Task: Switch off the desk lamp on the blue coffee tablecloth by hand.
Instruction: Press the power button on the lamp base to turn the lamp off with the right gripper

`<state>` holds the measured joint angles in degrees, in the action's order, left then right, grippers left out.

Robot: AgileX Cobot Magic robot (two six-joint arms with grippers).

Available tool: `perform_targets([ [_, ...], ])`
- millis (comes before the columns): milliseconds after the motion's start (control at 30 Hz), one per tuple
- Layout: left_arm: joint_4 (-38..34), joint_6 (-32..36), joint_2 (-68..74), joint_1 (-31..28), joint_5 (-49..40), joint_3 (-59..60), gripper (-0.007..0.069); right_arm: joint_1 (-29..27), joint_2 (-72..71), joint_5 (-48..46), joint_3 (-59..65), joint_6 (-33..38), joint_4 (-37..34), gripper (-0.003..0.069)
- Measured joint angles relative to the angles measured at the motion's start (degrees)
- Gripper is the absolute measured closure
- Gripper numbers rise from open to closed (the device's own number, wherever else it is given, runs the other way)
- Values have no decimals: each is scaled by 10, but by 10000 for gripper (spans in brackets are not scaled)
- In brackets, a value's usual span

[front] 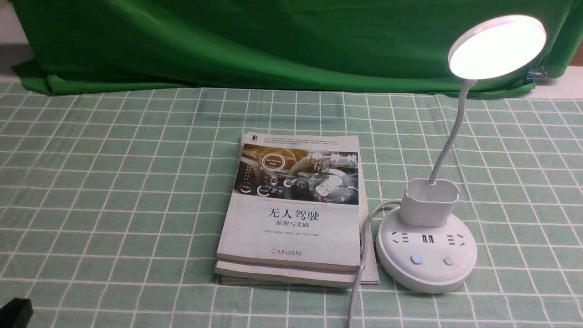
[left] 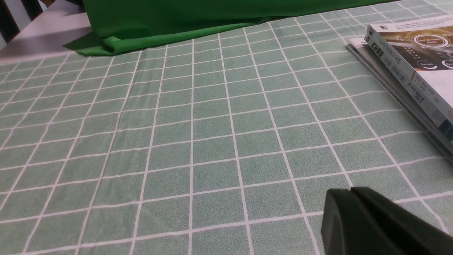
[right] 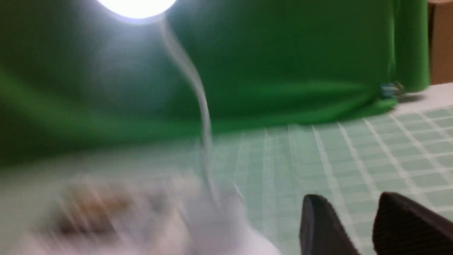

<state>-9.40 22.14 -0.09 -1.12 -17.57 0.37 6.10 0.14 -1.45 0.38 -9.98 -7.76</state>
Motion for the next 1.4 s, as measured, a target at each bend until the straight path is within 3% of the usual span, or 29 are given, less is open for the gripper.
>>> perform_targets([
  [33, 0, 0, 0, 0, 0, 0, 624, 0, 0, 4, 0, -8, -1, 419],
  [67, 0, 0, 0, 0, 0, 0, 624, 0, 0, 32, 0, -74, -7, 419],
  [100, 0, 0, 0, 0, 0, 0, 624, 0, 0, 48, 0, -93, -9, 419],
  [233, 0, 0, 0, 0, 0, 0, 624, 0, 0, 93, 0, -122, -12, 423],
  [300, 0, 0, 0, 0, 0, 0, 624, 0, 1, 77, -5, -127, -14, 475],
  [433, 0, 0, 0, 0, 0, 0, 624, 17, 74, -96, -108, -57, -16, 603],
  [567, 0, 0, 0, 0, 0, 0, 624, 48, 234, -300, -260, 43, -16, 620],
  [600, 0, 0, 0, 0, 0, 0, 624, 49, 254, -311, -276, 51, -16, 621],
  [633, 0, 0, 0, 0, 0, 0, 624, 57, 335, -389, -331, 79, -16, 621],
  [767, 0, 0, 0, 0, 0, 0, 624, 61, 501, -490, -409, 143, -15, 621],
  [1100, 0, 0, 0, 0, 0, 0, 624, 110, 782, -455, -479, 164, -13, 621],
  [1400, 0, 0, 0, 0, 0, 0, 624, 121, 890, -377, -506, 172, -12, 621],
])
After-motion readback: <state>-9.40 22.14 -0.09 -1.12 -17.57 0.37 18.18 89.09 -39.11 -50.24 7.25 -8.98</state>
